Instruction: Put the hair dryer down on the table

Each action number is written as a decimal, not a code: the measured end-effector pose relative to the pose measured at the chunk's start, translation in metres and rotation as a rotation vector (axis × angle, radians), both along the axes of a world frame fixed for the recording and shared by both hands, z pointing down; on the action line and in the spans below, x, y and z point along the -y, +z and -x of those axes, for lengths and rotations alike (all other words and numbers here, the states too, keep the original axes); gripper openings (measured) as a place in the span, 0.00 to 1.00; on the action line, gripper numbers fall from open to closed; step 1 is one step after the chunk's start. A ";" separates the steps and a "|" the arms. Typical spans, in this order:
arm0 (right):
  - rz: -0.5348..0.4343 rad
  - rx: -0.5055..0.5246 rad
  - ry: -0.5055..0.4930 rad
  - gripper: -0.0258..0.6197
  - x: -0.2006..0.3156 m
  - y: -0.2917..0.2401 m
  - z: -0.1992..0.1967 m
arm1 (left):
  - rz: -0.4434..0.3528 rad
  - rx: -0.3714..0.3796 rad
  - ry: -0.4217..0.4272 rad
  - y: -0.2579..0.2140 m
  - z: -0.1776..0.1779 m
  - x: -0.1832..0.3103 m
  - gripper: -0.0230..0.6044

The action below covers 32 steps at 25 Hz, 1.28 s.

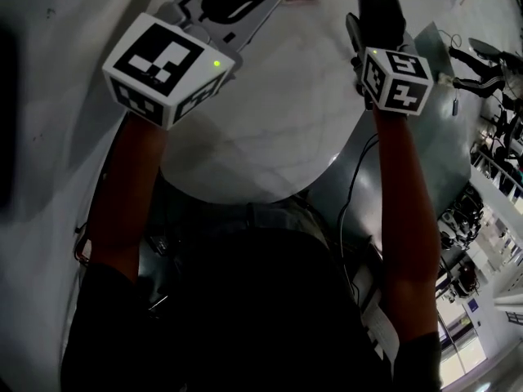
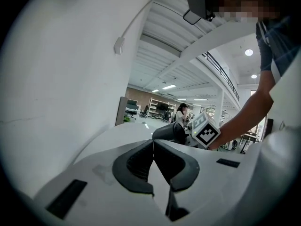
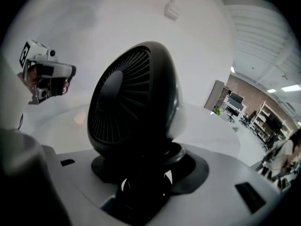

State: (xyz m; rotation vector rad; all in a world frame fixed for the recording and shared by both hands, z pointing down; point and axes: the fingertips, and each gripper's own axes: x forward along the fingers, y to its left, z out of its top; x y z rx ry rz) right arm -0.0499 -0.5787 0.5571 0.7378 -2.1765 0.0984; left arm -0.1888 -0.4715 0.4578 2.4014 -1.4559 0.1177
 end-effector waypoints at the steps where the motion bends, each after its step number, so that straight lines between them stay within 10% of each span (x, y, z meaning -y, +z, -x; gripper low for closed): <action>1: -0.010 -0.023 -0.024 0.39 -0.004 0.003 0.003 | 0.001 -0.002 -0.005 0.001 0.002 0.000 0.04; 18: -0.229 -0.393 -0.428 0.40 -0.105 0.064 0.024 | 0.023 -0.029 -0.045 0.019 0.022 -0.017 0.04; 32: -0.226 -0.518 -0.505 0.42 -0.113 0.084 0.013 | 0.041 -0.023 -0.040 0.021 0.024 -0.016 0.05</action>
